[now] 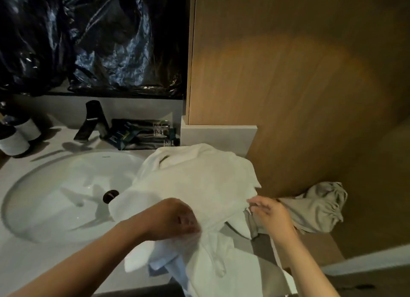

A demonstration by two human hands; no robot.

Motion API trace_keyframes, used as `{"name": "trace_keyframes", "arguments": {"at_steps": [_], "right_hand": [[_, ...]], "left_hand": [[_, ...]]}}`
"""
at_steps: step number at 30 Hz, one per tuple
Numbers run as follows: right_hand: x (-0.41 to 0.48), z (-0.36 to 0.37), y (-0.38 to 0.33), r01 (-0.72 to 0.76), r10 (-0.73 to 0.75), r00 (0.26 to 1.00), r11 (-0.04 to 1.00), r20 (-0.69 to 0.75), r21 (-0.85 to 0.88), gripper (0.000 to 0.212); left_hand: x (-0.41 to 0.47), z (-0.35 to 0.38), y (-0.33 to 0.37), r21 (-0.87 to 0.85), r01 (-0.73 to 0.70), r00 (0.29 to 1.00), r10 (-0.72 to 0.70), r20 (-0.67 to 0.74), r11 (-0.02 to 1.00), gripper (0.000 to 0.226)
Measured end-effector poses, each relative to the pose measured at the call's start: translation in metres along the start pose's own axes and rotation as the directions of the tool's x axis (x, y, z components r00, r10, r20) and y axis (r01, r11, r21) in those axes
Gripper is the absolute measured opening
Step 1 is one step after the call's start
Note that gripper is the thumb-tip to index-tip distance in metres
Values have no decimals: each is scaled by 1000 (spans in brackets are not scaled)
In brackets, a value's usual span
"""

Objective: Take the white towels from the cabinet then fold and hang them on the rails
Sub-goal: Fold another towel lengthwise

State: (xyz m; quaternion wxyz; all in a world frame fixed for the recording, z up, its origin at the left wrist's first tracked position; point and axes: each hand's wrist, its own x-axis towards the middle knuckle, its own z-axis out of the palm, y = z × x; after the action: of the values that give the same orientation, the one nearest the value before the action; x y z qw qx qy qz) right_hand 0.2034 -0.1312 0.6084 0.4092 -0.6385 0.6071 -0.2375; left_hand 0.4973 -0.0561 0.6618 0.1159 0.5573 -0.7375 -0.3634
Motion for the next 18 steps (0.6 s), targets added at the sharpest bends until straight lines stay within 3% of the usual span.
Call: {"name": "trace_keyframes", "arguments": {"at_steps": [3, 5, 7, 8, 10, 15, 18], "right_hand": [[-11, 9, -3, -36, 38, 989, 999, -146, 16, 16], [-12, 17, -9, -71, 70, 983, 997, -170, 4, 26], [-10, 27, -16, -170, 171, 976, 985, -131, 22, 37], [-7, 32, -19, -222, 222, 970, 975, -104, 12, 42], [-4, 39, -28, -327, 325, 944, 945, -50, -18, 52], [-2, 55, -37, -412, 427, 903, 893, -51, 182, 46], [-5, 62, -39, -398, 409, 906, 910, -110, 114, 43]], "left_hand": [[14, -13, -1, -75, -103, 972, 84, -219, 992, 12], [26, -24, 1, -71, -21, 947, -3, -321, 997, 25], [40, -36, 2, 23, 14, 921, -4, -389, 1000, 12], [49, -40, 0, 117, 44, 916, 6, -402, 992, 15], [66, -45, -6, 297, 163, 935, -51, -352, 941, 45], [94, -28, -10, 334, 304, 936, -214, -280, 892, 65], [102, -10, -11, 373, 404, 911, -328, -251, 835, 72]]}}
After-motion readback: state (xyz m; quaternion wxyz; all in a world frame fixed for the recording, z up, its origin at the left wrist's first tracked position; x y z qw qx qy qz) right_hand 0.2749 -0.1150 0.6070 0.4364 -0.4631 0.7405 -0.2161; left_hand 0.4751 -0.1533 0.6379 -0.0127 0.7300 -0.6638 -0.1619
